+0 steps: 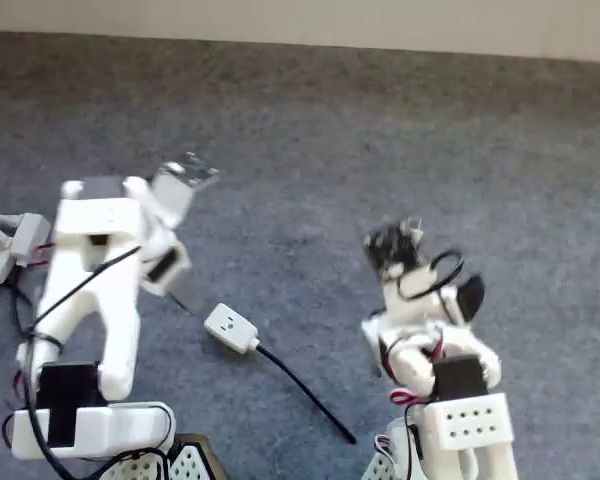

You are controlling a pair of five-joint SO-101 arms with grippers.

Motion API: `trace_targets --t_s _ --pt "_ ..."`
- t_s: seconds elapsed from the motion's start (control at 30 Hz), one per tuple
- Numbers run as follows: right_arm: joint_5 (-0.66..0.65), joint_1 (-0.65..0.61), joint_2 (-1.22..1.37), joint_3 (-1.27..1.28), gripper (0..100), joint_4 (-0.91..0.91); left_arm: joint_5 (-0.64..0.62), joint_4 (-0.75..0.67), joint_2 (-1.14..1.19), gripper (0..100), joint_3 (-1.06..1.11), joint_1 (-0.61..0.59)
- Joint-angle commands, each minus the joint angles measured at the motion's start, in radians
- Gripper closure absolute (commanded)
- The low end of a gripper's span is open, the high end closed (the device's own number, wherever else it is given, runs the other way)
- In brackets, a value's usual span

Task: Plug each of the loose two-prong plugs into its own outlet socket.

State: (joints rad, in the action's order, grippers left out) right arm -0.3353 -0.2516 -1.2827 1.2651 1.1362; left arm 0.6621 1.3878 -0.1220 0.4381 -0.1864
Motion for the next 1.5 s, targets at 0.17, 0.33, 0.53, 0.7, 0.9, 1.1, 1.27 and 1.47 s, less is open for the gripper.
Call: trace_targets --t_s 0.17,0.33,0.53,0.7,0.9,1.1,1.27,1.47 --pt "-0.008 0.108 -0.004 0.087 48.5 -0.056 -0.029 -0.081 -0.035 67 0.094 0.128" --pt "0.071 0.108 0.105 0.087 48.5 -0.122 -0.029 -0.166 -0.030 67 0.147 0.153" --pt "0.072 0.108 0.182 0.087 48.5 -0.156 -0.078 -0.373 -0.028 67 0.242 0.225" --pt "0.072 0.108 0.182 0.087 48.5 -0.156 -0.106 -0.486 0.039 67 0.231 0.223" --pt "0.072 0.107 0.182 0.087 48.5 -0.151 -0.109 -0.503 0.318 67 0.024 0.154" --pt "0.072 0.107 0.182 0.087 48.5 -0.153 -0.110 -0.354 0.466 69 -0.220 0.125" --pt "0.072 0.107 0.182 0.087 48.5 -0.151 -0.187 -0.210 0.579 72 -0.389 0.105" --pt "0.072 0.107 0.183 0.087 48.5 -0.151 -0.115 -0.061 0.628 72 -0.415 -0.005"
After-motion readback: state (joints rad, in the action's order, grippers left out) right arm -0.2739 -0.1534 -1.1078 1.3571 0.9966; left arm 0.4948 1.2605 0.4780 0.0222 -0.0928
